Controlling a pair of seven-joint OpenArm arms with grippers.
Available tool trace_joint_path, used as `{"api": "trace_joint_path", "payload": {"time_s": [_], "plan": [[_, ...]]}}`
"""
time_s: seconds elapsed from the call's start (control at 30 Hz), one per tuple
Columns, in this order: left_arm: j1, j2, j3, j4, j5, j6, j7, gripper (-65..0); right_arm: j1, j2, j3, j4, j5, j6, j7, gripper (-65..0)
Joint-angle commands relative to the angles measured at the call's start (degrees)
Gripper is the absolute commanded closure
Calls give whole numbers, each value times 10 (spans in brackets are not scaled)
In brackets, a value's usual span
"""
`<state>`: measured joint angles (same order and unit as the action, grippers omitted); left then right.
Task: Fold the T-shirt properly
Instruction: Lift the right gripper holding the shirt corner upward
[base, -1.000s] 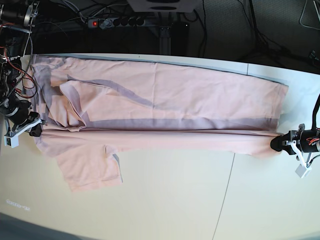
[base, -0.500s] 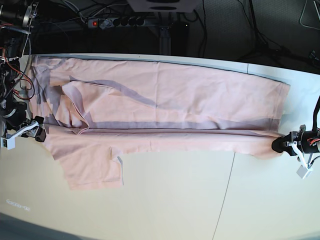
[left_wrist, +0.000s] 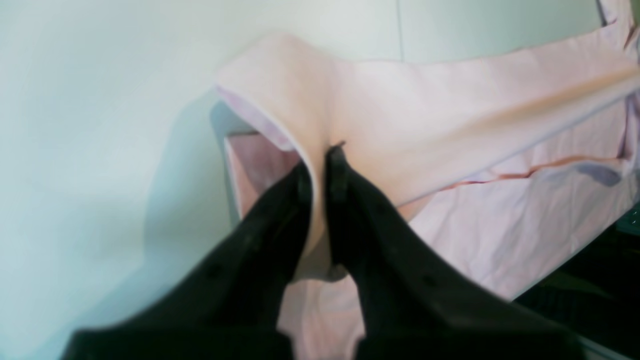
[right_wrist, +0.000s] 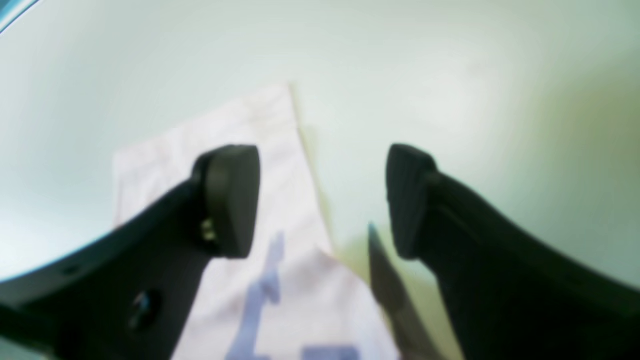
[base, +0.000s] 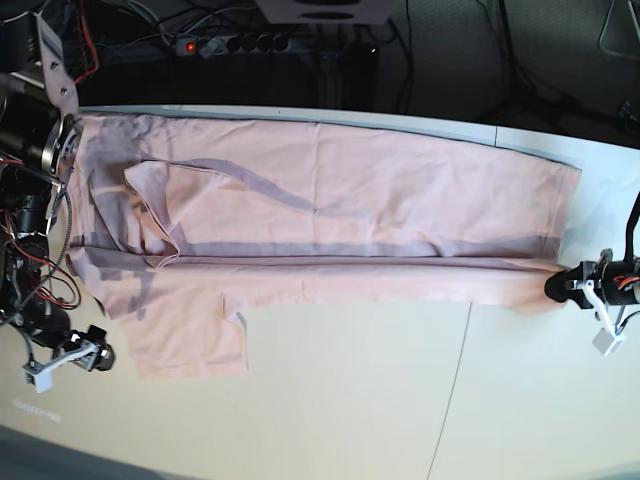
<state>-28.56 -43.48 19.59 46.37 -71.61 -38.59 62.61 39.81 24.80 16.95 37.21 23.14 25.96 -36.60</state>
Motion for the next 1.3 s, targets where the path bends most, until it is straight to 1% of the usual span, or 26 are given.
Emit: {"api": "trace_joint_path", "payload": {"time_s": [0.0,0.1,0.2,0.37,0.47,0.53,0.63,0.83,0.9,1.0,1.03,1.07,1.13,1.23,1.27], "plan": [[-16,-15,-4,6,-5,-14,-4,0,33,12,1,-25,-4,38,24,-380],[-16,-15,-4,6,-6,-14,4,0,72,12,1,-127,-18,38,39,-380],[-16,-15,-4,6,-6,-14,4,0,77,12,1,-175,-28,38,51,-379],[-16,-15,-4,24,-6,-14,4,0,65,4,1,-178,-52,38,52,-379],[-16,-15,-4,35,-5,-14,4,0,65,-7,1,-178,-52,38,61,-379],[-16,-15,-4,42,-5,-14,5,0,65,-18,1,-178,-59,38,63,-379],[-16,-15,-4,47,-5,-14,5,0,65,-40,1,-178,-103,38,76,-379],[-16,-15,-4,51,-5,-14,4,0,65,-74,1,-178,-118,38,86,-379],[-16,-15,-4,51,-5,-14,4,0,65,-78,1,-178,-134,38,90,-379],[-16,-15,-4,51,-3,-14,4,0,63,-77,1,-178,-146,38,95,-378],[-16,-15,-4,51,-3,-14,4,0,63,-76,1,-178,-150,39,94,-358],[-16,-15,-4,51,-3,-14,4,0,63,-76,1,-178,-159,39,92,-317],[-16,-15,-4,51,-4,-14,2,0,63,-76,1,-178,-179,39,93,-214],[-16,-15,-4,51,-3,-14,0,0,59,-73,1,-176,-186,39,121,0],[-16,-15,-4,51,-3,-14,-3,0,57,-71,1,-174,-191,39,134,0]]}}
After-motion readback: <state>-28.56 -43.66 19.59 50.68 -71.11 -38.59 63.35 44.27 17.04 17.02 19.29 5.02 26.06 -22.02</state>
